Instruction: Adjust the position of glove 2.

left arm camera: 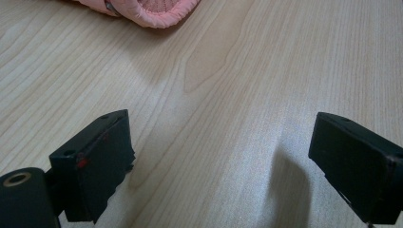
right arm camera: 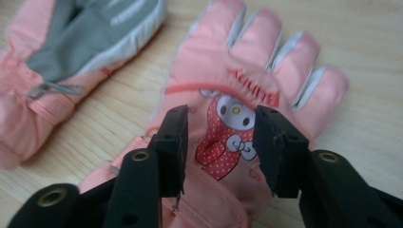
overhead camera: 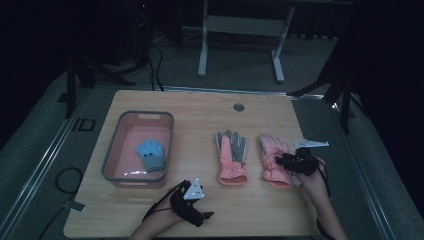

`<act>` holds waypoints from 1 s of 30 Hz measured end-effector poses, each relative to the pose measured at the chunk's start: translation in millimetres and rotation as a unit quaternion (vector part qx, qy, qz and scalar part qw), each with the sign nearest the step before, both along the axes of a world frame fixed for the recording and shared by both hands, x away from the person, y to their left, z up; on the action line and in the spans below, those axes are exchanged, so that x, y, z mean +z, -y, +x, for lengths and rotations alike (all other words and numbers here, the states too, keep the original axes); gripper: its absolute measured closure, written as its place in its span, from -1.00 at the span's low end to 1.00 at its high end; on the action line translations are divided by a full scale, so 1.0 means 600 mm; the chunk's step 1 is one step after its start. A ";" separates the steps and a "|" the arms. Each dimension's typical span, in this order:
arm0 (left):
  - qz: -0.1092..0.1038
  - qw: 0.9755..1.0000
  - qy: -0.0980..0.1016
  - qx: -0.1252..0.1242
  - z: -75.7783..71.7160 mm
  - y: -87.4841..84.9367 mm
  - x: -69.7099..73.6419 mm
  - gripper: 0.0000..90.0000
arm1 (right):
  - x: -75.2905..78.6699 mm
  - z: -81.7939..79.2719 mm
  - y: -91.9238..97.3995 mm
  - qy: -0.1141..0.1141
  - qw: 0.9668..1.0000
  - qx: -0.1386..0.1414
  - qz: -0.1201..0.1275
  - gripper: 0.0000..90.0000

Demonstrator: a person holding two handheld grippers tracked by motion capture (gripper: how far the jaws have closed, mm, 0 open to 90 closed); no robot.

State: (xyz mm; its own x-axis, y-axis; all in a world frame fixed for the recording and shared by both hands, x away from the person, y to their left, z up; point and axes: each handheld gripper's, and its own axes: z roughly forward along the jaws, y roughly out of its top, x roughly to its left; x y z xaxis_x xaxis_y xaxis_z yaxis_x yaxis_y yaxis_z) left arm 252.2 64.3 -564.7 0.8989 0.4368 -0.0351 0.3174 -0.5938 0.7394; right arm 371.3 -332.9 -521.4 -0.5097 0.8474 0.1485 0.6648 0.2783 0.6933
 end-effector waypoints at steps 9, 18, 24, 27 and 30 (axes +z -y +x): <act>0.004 1.000 -0.001 0.000 0.000 0.000 0.000 -0.83 | -0.024 -0.001 -0.011 -0.004 1.000 -0.008 -0.008 0.77; 0.000 1.000 -0.003 0.002 0.000 0.000 0.000 -0.83 | 0.010 -0.018 -0.031 0.024 0.997 -0.063 -0.027 0.99; -0.003 1.000 -0.005 0.001 0.002 -0.002 0.000 -0.83 | 0.078 -0.029 -0.052 0.054 0.995 -0.074 -0.034 0.99; -0.003 1.000 -0.006 0.001 0.002 -0.002 0.000 -0.83 | 0.115 -0.031 -0.064 0.070 0.994 -0.082 -0.021 0.99; -0.001 1.000 -0.004 0.001 0.001 -0.001 0.000 -0.83 | 0.136 -0.031 -0.075 0.077 0.993 -0.085 -0.012 0.99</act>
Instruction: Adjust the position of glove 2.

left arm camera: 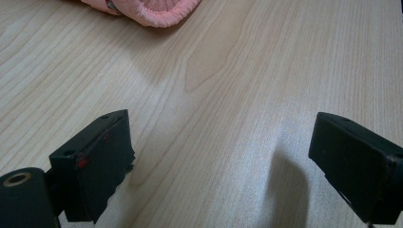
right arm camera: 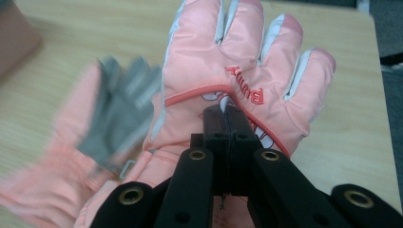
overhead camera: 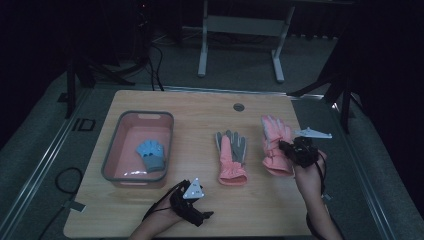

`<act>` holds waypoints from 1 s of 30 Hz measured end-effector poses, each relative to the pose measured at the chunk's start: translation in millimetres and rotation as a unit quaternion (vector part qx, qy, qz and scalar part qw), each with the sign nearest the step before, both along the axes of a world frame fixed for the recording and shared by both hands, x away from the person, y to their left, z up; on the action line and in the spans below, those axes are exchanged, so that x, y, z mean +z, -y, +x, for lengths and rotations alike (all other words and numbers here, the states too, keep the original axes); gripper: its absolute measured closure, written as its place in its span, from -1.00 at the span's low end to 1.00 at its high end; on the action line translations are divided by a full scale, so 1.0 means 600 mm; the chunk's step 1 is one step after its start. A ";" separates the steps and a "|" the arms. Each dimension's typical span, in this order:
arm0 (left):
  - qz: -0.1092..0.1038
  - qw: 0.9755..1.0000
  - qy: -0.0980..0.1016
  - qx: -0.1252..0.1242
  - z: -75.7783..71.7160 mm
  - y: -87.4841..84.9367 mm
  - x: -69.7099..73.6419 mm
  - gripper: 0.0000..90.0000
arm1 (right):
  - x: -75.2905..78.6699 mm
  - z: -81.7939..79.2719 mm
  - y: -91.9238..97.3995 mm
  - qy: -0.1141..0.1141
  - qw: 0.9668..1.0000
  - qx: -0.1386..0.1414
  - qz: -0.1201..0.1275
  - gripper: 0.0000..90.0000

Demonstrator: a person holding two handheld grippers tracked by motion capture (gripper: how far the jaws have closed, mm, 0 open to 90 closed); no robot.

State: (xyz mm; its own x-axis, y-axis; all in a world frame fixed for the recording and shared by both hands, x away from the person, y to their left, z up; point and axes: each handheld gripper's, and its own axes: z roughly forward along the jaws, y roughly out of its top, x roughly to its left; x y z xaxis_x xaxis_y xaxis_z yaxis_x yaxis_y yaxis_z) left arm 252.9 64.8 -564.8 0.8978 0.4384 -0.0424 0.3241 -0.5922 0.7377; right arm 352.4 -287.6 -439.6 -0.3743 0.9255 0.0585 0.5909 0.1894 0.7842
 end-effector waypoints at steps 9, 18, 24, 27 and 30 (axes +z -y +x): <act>0.000 1.000 0.000 0.000 0.000 0.001 0.000 -0.83 | 0.068 -0.002 -0.073 0.021 0.999 0.020 0.020 0.99; -0.001 1.000 0.000 -0.001 0.000 0.000 0.000 -0.83 | 0.069 -0.008 -0.157 0.013 0.998 0.047 0.038 0.99; 0.000 1.000 0.004 -0.003 -0.001 0.001 0.000 -0.83 | 0.025 -0.011 -0.187 -0.012 0.998 0.048 0.031 0.99; -0.001 1.000 0.002 -0.003 -0.001 0.001 0.000 -0.83 | 0.003 -0.010 -0.192 -0.018 0.999 0.037 0.025 0.99; 0.001 1.000 0.002 -0.004 -0.001 0.001 0.000 -0.83 | -0.015 -0.009 -0.194 -0.026 0.999 0.030 0.025 0.99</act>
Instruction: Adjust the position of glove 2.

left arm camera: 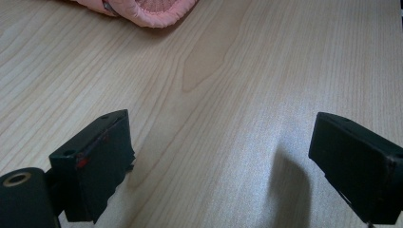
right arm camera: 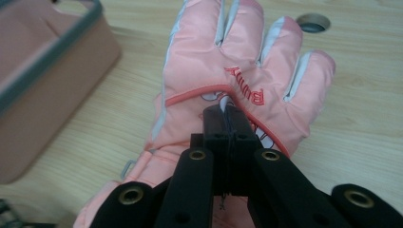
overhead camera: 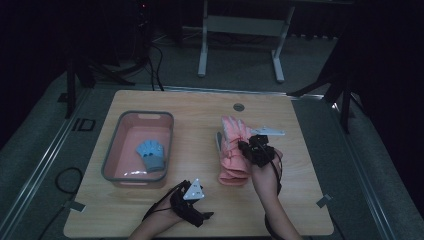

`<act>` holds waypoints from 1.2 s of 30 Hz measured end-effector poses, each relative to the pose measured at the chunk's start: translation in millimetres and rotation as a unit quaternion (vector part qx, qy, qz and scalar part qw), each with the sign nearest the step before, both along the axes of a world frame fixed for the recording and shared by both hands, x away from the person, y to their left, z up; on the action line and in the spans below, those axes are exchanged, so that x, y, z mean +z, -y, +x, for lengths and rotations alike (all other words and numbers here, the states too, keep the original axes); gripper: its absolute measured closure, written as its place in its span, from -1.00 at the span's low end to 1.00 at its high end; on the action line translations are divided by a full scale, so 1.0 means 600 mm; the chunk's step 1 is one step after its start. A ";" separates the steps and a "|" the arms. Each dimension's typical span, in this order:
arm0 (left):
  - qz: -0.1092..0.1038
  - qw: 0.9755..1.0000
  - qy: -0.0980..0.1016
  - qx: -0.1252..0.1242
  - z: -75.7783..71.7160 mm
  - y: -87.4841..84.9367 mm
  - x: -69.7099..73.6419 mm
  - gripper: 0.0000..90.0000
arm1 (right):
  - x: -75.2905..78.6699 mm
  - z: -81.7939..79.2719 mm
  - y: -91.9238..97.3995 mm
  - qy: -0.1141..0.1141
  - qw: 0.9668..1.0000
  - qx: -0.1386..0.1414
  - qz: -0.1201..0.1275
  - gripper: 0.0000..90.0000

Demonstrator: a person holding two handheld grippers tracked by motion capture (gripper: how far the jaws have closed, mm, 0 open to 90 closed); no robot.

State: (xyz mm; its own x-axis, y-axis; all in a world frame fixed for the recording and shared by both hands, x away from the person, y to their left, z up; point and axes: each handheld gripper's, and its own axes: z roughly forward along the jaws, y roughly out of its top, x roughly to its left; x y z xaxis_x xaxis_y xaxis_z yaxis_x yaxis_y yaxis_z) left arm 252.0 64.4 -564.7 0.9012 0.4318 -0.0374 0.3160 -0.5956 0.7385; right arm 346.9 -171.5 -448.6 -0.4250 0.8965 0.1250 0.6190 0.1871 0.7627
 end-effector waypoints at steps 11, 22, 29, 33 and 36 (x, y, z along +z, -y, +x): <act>-0.004 1.000 -0.001 0.002 0.000 0.000 0.000 -0.83 | -0.062 0.013 -0.018 -0.029 0.999 -0.009 -0.027 0.97; -0.002 1.000 -0.001 0.001 0.000 0.001 0.000 -0.83 | -0.063 0.013 -0.006 -0.012 0.999 0.016 -0.026 0.81; -0.007 1.000 0.000 0.003 0.001 0.000 0.001 -0.83 | -0.039 0.011 0.029 0.012 0.999 0.031 -0.011 0.45; -0.010 1.000 -0.004 0.004 0.000 0.002 0.005 -0.83 | -0.027 0.007 0.050 0.020 0.999 0.051 0.000 -0.03; 0.012 1.000 -0.019 0.007 0.000 0.005 0.006 -0.83 | -0.019 0.004 0.062 0.021 0.997 0.076 0.005 -0.40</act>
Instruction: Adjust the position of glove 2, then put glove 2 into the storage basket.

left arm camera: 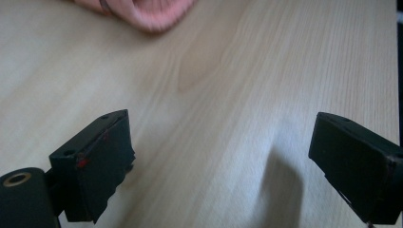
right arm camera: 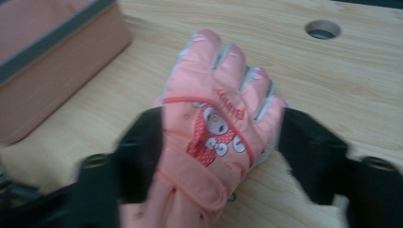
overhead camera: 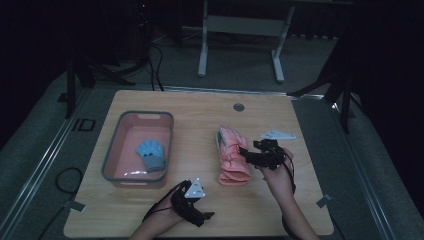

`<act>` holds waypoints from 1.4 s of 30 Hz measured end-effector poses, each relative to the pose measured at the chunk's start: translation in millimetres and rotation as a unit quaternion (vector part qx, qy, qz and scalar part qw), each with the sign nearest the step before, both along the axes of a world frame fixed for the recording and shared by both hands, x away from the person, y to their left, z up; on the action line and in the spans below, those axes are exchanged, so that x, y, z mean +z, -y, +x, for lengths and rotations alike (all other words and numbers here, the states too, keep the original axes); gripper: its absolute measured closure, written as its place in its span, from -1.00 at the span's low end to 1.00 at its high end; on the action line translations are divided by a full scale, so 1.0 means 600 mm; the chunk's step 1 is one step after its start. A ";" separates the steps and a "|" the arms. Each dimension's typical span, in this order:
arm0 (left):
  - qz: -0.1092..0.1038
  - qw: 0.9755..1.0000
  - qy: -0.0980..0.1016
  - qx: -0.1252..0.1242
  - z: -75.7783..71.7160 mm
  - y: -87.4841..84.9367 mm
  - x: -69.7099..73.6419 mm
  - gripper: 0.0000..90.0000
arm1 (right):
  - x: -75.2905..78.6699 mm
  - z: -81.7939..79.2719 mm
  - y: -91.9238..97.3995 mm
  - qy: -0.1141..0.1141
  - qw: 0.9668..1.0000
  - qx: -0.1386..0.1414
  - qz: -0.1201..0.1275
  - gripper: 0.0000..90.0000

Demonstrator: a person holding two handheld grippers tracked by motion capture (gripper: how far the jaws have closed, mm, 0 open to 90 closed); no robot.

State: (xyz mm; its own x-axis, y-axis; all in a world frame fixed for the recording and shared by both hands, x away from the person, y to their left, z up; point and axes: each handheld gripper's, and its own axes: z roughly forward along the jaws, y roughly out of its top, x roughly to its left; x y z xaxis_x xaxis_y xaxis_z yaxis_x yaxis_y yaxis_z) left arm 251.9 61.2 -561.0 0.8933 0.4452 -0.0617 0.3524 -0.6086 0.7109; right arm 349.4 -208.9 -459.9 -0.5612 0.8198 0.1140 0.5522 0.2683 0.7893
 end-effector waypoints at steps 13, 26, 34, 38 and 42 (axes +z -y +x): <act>-0.070 0.995 0.034 0.059 -0.003 -0.003 0.102 -0.83 | 0.003 -0.011 0.053 0.039 0.996 0.072 -0.018 -0.70; -0.047 0.995 0.056 0.065 0.078 0.040 0.165 -0.82 | 0.006 0.002 0.057 -0.001 0.997 0.079 -0.008 -0.69; -0.057 0.993 0.058 0.085 0.139 0.068 0.185 -0.63 | -0.007 0.032 0.053 0.003 0.997 0.063 -0.040 -0.16; -0.055 0.990 0.072 0.109 0.168 0.078 0.186 0.08 | -0.018 0.045 0.049 -0.004 0.997 0.065 -0.036 0.18; -0.042 0.990 0.044 0.124 0.192 0.095 0.168 0.29 | -0.029 0.050 0.041 -0.015 0.997 0.068 -0.025 0.24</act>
